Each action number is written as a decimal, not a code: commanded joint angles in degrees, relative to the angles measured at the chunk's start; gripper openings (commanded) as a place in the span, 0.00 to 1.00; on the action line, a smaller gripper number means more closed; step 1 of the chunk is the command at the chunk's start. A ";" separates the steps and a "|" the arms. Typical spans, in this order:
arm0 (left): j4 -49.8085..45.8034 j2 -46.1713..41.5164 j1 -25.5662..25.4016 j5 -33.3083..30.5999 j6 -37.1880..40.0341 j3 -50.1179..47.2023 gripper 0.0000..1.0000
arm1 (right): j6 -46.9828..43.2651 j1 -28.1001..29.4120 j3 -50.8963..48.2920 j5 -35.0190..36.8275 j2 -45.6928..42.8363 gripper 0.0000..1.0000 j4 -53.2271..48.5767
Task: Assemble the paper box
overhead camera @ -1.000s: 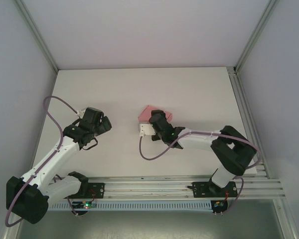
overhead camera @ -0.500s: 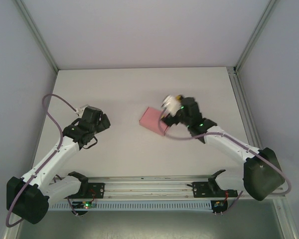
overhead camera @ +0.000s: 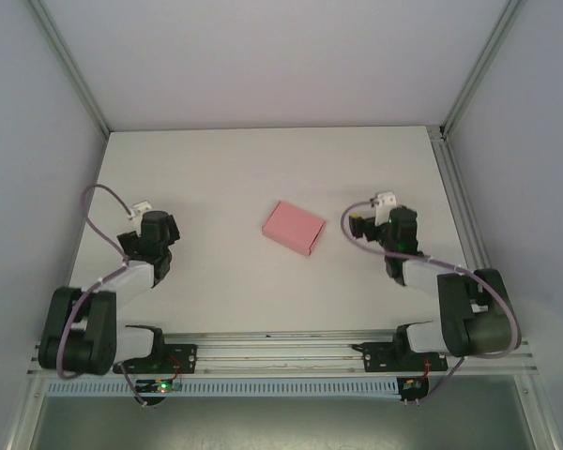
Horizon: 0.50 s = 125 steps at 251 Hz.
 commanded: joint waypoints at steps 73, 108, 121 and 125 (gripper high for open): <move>34.31 13.11 3.31 19.58 9.95 -4.12 1.00 | 7.46 -6.53 2.33 4.28 8.62 0.98 16.23; 33.78 14.64 3.10 20.78 11.01 -2.24 1.00 | 7.04 -6.26 0.54 3.65 9.47 0.98 20.20; 35.41 15.36 3.12 20.87 11.10 -2.64 1.00 | 6.98 -6.26 0.71 3.69 9.45 0.98 19.82; 33.64 14.80 3.06 20.84 11.03 -2.24 1.00 | 6.99 -6.26 0.57 3.68 9.53 0.98 20.40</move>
